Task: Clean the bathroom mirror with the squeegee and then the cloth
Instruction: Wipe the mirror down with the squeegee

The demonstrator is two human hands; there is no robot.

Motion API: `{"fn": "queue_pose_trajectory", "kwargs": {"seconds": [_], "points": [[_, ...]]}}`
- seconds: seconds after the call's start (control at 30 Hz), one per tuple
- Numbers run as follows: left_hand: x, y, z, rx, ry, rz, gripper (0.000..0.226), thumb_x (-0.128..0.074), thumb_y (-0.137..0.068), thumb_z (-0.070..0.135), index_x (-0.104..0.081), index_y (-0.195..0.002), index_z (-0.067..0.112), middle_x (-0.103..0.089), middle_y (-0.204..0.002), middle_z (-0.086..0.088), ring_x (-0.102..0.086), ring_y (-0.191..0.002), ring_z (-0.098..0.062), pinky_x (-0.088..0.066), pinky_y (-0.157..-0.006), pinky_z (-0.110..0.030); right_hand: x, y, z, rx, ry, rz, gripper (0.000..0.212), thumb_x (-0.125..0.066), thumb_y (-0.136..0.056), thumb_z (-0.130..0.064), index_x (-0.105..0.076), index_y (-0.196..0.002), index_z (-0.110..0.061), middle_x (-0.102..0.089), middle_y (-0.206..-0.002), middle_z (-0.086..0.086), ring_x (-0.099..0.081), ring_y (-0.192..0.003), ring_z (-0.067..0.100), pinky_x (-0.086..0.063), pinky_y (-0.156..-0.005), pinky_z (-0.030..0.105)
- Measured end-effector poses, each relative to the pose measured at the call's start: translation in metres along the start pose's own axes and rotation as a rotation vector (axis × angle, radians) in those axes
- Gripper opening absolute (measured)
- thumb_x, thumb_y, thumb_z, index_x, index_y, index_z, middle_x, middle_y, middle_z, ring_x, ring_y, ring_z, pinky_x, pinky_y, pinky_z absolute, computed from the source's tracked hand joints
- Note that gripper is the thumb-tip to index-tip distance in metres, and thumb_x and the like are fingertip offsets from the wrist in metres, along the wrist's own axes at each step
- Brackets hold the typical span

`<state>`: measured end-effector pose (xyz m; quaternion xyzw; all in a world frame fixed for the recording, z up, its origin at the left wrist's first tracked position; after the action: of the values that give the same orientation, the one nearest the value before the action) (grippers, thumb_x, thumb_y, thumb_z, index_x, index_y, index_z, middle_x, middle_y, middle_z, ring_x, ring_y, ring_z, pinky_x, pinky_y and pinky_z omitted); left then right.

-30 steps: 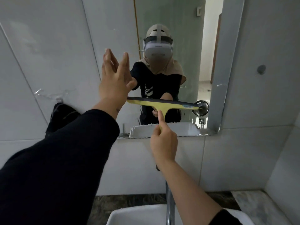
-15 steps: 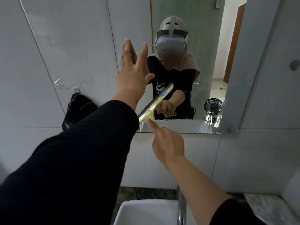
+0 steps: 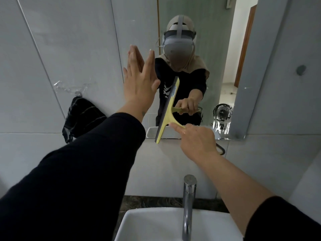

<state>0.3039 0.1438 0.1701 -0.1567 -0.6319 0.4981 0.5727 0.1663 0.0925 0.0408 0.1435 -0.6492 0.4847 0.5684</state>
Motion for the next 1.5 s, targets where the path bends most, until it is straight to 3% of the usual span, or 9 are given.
{"fn": "queue_pose_trajectory", "kwargs": {"seconds": [0.17, 0.4, 0.57, 0.8, 0.93, 1.03, 1.3, 1.5], "points": [[-0.021, 0.037, 0.017, -0.082, 0.060, -0.034, 0.069, -0.058, -0.092, 0.029, -0.019, -0.150, 0.030, 0.002, -0.159, -0.018, -0.005, -0.147, -0.033, -0.016, -0.115, -0.055, 0.003, 0.006, 0.025, -0.056, 0.012, 0.003, 0.067, -0.035, -0.093, -0.010, -0.017, -0.146, -0.047, -0.039, -0.078, 0.000, -0.028, -0.050, 0.016, -0.020, -0.043, 0.027], [-0.050, 0.059, 0.043, -0.116, 0.066, -0.101, 0.081, -0.067, -0.086, 0.020, -0.018, -0.150, 0.031, 0.006, -0.159, -0.016, 0.001, -0.147, -0.033, -0.006, -0.116, -0.049, 0.004, 0.021, 0.065, -0.131, 0.012, 0.018, 0.068, -0.036, -0.092, -0.010, -0.019, -0.144, -0.050, -0.057, -0.085, 0.000, -0.052, -0.069, 0.022, -0.026, -0.050, 0.028], [-0.064, 0.064, 0.062, -0.131, 0.056, -0.137, 0.084, -0.064, -0.087, 0.020, -0.012, -0.151, 0.032, 0.011, -0.159, -0.015, 0.007, -0.147, -0.030, -0.001, -0.117, -0.048, 0.003, 0.031, 0.097, -0.202, -0.026, 0.020, 0.072, -0.038, -0.090, -0.007, -0.020, -0.142, -0.054, -0.061, -0.084, -0.001, -0.045, -0.062, 0.022, -0.020, -0.042, 0.025], [-0.077, 0.068, 0.070, -0.105, 0.095, -0.124, 0.090, -0.068, -0.082, 0.012, -0.013, -0.150, 0.031, 0.014, -0.158, -0.015, 0.011, -0.146, -0.031, -0.016, -0.116, -0.055, -0.003, 0.050, 0.131, -0.302, -0.120, 0.049, 0.067, -0.037, -0.093, -0.010, -0.024, -0.139, -0.057, -0.060, -0.080, 0.000, -0.045, -0.060, 0.023, -0.028, -0.046, 0.027], [-0.078, 0.068, 0.069, -0.099, 0.103, -0.112, 0.093, -0.071, -0.080, 0.011, -0.014, -0.150, 0.031, 0.012, -0.159, -0.015, 0.008, -0.146, -0.033, -0.029, -0.112, -0.056, -0.022, 0.074, 0.155, -0.430, -0.262, 0.045, 0.055, -0.033, -0.097, -0.021, -0.030, -0.138, -0.056, -0.066, -0.086, 0.006, -0.057, -0.070, 0.029, -0.045, -0.058, 0.034], [-0.079, 0.068, 0.068, -0.097, 0.099, -0.117, 0.092, -0.071, -0.081, 0.012, -0.014, -0.150, 0.032, 0.011, -0.159, -0.015, 0.006, -0.146, -0.034, -0.036, -0.106, -0.057, -0.033, 0.085, 0.163, -0.481, -0.314, 0.003, 0.052, -0.033, -0.097, -0.025, -0.031, -0.138, -0.057, -0.067, -0.094, 0.010, -0.059, -0.080, 0.033, -0.048, -0.066, 0.037], [-0.082, 0.068, 0.069, -0.099, 0.090, -0.124, 0.095, -0.073, -0.080, 0.014, -0.011, -0.150, 0.032, 0.012, -0.158, -0.018, 0.006, -0.146, -0.035, -0.031, -0.111, -0.055, -0.056, 0.103, 0.162, -0.595, -0.463, -0.053, 0.051, -0.033, -0.098, -0.023, -0.030, -0.140, -0.053, -0.062, -0.084, 0.010, -0.048, -0.069, 0.024, -0.040, -0.061, 0.031], [-0.082, 0.068, 0.070, -0.097, 0.081, -0.134, 0.095, -0.072, -0.081, 0.017, -0.010, -0.150, 0.033, 0.014, -0.158, -0.018, 0.005, -0.146, -0.036, -0.028, -0.112, -0.055, -0.068, 0.110, 0.162, -0.615, -0.496, -0.071, 0.051, -0.033, -0.098, -0.022, -0.032, -0.140, -0.051, -0.054, -0.075, 0.004, -0.050, -0.066, 0.023, -0.038, -0.057, 0.030]]}}
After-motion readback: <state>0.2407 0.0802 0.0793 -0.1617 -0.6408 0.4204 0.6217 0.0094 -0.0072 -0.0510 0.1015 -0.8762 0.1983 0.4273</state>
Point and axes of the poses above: each hand's wrist, its own y-axis away from the middle knuckle, its own x-axis out of the back of the hand, z = x × y, the point moved 9 cm from there along -y, towards the middle knuckle
